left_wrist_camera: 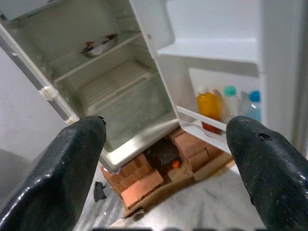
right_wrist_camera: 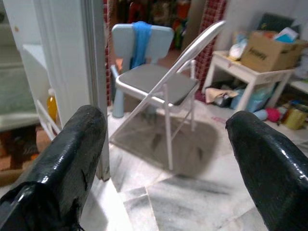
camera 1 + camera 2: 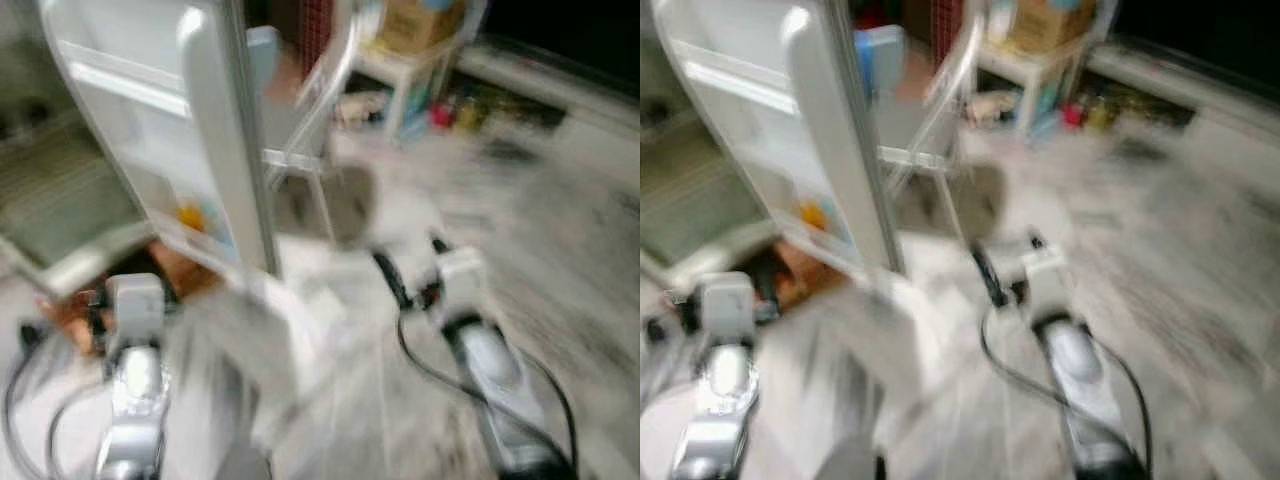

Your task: Restocking fridge

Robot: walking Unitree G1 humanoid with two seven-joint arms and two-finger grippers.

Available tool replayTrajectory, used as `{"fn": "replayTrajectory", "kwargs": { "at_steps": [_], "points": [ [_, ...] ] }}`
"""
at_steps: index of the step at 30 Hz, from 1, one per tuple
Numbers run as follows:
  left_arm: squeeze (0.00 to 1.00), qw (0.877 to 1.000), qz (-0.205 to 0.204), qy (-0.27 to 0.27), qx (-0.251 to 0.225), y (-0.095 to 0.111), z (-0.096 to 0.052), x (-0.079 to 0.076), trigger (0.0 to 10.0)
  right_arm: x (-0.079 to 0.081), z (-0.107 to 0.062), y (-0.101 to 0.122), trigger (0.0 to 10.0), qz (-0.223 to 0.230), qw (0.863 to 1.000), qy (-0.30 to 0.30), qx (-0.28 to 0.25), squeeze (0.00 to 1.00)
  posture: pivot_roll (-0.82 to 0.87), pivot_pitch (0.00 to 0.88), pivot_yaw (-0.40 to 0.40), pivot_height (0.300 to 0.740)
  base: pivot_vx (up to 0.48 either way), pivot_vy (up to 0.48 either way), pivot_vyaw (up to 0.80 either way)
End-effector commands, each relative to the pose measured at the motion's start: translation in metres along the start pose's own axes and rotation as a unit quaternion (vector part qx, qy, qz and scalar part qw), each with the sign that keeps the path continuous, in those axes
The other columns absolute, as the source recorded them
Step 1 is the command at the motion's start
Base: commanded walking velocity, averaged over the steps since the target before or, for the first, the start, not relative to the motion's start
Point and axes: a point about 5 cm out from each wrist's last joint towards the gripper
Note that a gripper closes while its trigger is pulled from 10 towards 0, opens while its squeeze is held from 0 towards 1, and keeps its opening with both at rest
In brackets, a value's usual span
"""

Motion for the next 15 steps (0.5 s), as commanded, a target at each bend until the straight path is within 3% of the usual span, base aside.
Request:
{"fn": "replayTrajectory", "kwargs": {
  "at_steps": [1,15],
  "points": [
    [0.00,1.000,0.001,0.005,-0.012,0.0056,0.0055,0.0037,10.0,0.0060,0.0075,0.0100,10.0,0.000,1.000,0.013,-0.022,0.00,0.05,0.069,-0.054,0.740,0.480,0.000,0.00],
    [0.00,1.000,-0.010,0.002,-0.010,0.0068,0.0089,-0.0017,10.0,0.0093,0.0084,0.0094,10.0,-0.008,1.000,0.018,-0.021,0.00,0.05,0.071,-0.049,0.740,0.480,0.000,0.00]
  ]
}}
Point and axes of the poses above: a point about 5 cm out from each wrist's last joint towards the gripper, its own z axis pointing out of the wrist towards the gripper, its own y axis along the axis of the wrist's last joint, x = y × z, and after that the axes turned 1 degree about z, right-handed
